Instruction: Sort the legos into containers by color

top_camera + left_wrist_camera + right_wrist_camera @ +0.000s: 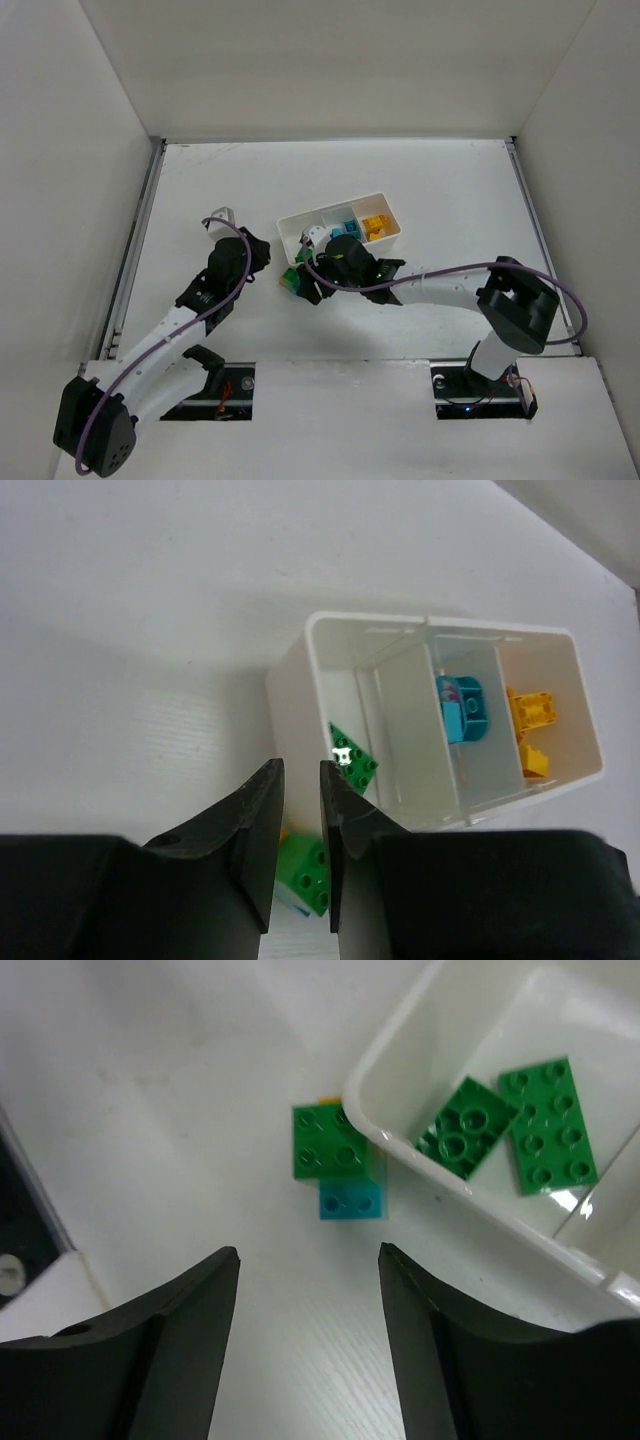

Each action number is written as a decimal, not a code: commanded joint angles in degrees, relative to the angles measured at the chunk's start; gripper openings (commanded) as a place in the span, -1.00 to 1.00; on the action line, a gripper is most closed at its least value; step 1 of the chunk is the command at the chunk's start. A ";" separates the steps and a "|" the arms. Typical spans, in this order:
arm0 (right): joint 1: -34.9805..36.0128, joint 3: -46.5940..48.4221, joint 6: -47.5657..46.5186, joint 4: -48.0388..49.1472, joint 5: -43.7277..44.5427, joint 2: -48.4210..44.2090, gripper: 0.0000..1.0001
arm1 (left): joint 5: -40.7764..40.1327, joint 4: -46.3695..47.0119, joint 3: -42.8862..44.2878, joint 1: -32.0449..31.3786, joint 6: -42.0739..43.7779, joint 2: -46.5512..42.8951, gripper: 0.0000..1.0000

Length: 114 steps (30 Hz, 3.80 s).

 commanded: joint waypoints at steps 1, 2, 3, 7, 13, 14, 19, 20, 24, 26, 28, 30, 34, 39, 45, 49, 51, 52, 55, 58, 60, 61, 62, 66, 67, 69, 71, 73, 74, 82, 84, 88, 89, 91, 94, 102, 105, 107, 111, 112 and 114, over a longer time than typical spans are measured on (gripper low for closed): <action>-0.17 3.32 -2.88 -2.38 -0.64 2.27 0.32 | 4.31 -1.03 -2.98 2.48 -2.98 -2.08 -0.60; -0.17 3.76 -2.88 -2.12 -0.03 3.15 0.38 | 5.10 -0.77 -3.77 3.19 -3.33 -2.25 -0.58; -0.26 4.11 -2.88 -1.77 0.68 4.12 0.41 | 5.80 -0.51 -4.47 3.89 -3.50 -2.34 -0.56; -0.17 5.87 -3.15 -0.36 2.79 7.37 0.52 | 8.09 0.11 -6.32 7.32 -3.68 -2.52 -0.54; -0.17 8.16 -2.97 2.53 4.72 10.89 0.58 | 13.19 3.01 -8.78 12.15 -4.47 -2.08 -0.53; -0.17 8.51 -2.71 3.24 5.34 11.50 0.58 | 13.98 3.71 -9.22 12.86 -4.82 -1.73 -0.53; 0.27 9.83 -2.10 5.96 8.94 13.97 0.43 | 16.09 5.21 -10.10 14.53 -5.61 -0.50 -0.52; 0.36 9.83 -2.01 6.84 9.47 14.06 0.39 | 16.27 5.38 -10.28 14.71 -5.79 -0.41 -0.52; 0.36 8.86 -0.25 10.36 9.65 13.88 0.24 | 16.45 5.65 -10.81 15.06 -6.32 -0.59 -0.49; 0.36 8.69 0.72 11.50 8.95 13.97 0.13 | 16.45 5.65 -10.98 15.15 -6.58 -0.76 -0.48; 0.36 8.69 1.24 11.51 8.59 14.23 0.00 | 16.45 5.65 -11.07 15.15 -6.84 -0.94 -0.45; 0.44 8.60 1.77 11.42 8.33 13.88 -0.13 | 16.45 5.65 -11.16 15.15 -7.20 -1.46 -0.39; 0.80 6.84 3.17 11.59 6.93 10.55 -0.24 | 16.53 5.38 -11.34 15.15 -8.34 -3.48 -0.26; 0.54 3.68 6.68 11.94 3.42 4.32 -0.25 | 18.29 6.08 -10.81 15.15 -10.27 -6.64 -0.07; -5.61 -2.82 16.96 18.87 -6.42 -4.92 -0.26 | 19.43 11.61 -10.81 12.17 -14.66 -10.69 0.11; -10.70 -7.04 24.95 25.82 -10.56 -7.65 -0.27 | 19.43 18.63 -12.82 8.21 -18.09 -11.75 0.21; -13.87 -8.88 30.05 29.33 -12.49 -8.00 -0.27 | 19.00 22.50 -14.14 6.11 -19.49 -11.84 0.23; -15.80 -9.76 33.47 31.17 -13.81 -7.74 -0.27 | 18.73 24.52 -14.76 5.14 -20.46 -11.49 0.25; -19.41 -11.17 41.21 36.71 -18.90 -5.64 -0.29 | 18.12 32.42 -16.16 1.80 -22.48 -8.16 0.30; -21.35 -12.76 48.51 44.61 -22.51 -3.62 -0.30 | 17.07 38.84 -16.52 -1.97 -22.49 -4.73 0.34; -22.14 -13.46 52.64 49.10 -23.75 -2.38 -0.30 | 15.23 42.19 -16.43 -4.35 -21.88 -3.14 0.36; -22.32 -13.64 54.23 50.78 -24.45 -1.86 -0.30 | 14.17 43.51 -16.34 -5.50 -21.27 -2.53 0.37; -22.32 -13.73 55.55 52.18 -24.98 -1.33 -0.30 | 13.03 44.66 -16.08 -6.38 -20.56 -1.91 0.38; -22.06 -13.90 60.12 56.93 -25.42 -0.18 -0.30 | 10.12 47.30 -15.03 -9.02 -18.10 0.03 0.37; -22.05 -13.90 61.09 57.90 -25.42 0.17 -0.30 | 9.60 47.74 -14.85 -9.28 -17.57 0.29 0.36; -21.97 -13.73 63.38 60.01 -25.42 1.13 -0.29 | 8.80 48.18 -14.67 -9.46 -17.13 0.56 0.34; -21.97 -13.55 65.05 61.60 -25.33 1.84 -0.29 | 8.36 48.27 -14.59 -9.29 -16.95 0.47 0.32; -21.88 -13.55 65.93 62.65 -24.90 2.28 -0.29 | 8.27 48.27 -14.50 -8.76 -16.87 0.38 0.31; -21.62 -13.46 66.19 62.83 -24.37 2.37 -0.29 | 8.27 48.36 -14.41 -8.58 -16.87 0.38 0.31; -18.28 -12.06 66.29 62.83 -21.21 3.16 -0.29 | 9.41 51.52 -14.23 -7.00 -17.48 1.35 0.17; -17.40 -11.36 66.37 62.57 -20.59 3.77 -0.29 | 10.03 52.93 -14.41 -6.91 -17.92 1.52 0.15; -16.08 -10.13 66.99 62.83 -19.80 5.44 -0.29 | 10.73 52.85 -14.67 -6.48 -18.18 0.38 0.03; -15.90 -10.04 66.99 62.83 -19.45 5.70 -0.29 | 10.99 52.67 -14.67 -6.47 -18.27 -0.05 -0.03; -15.55 -9.69 66.99 62.83 -18.74 6.23 -0.29 | 11.70 52.67 -14.67 -6.47 -18.36 -0.41 -0.14; -15.11 -9.33 66.99 62.83 -17.86 6.94 -0.22 | 12.58 52.49 -14.85 -6.21 -18.71 -0.94 -0.31; -15.02 -9.60 64.44 60.12 -15.58 5.71 0.23 | 14.69 48.45 -15.81 -3.31 -20.03 -4.45 -0.54; -15.02 -9.51 62.77 57.75 -15.23 4.74 0.32 | 15.83 47.66 -16.25 -2.17 -20.55 -5.24 -0.55; -14.94 -9.25 61.63 56.51 -14.88 4.13 0.32 | 16.53 47.48 -16.52 -1.55 -20.91 -5.33 -0.56; -15.02 -9.33 60.31 55.98 -14.61 3.34 0.38 | 17.94 47.48 -16.78 -0.41 -22.22 -5.51 -0.57; -15.02 -9.42 60.13 56.24 -14.78 3.25 0.41 | 18.29 47.48 -16.78 -0.15 -22.49 -5.60 -0.57; -15.02 -9.77 59.52 56.50 -15.31 2.72 0.44 | 18.82 47.48 -16.87 0.29 -23.28 -5.77 -0.57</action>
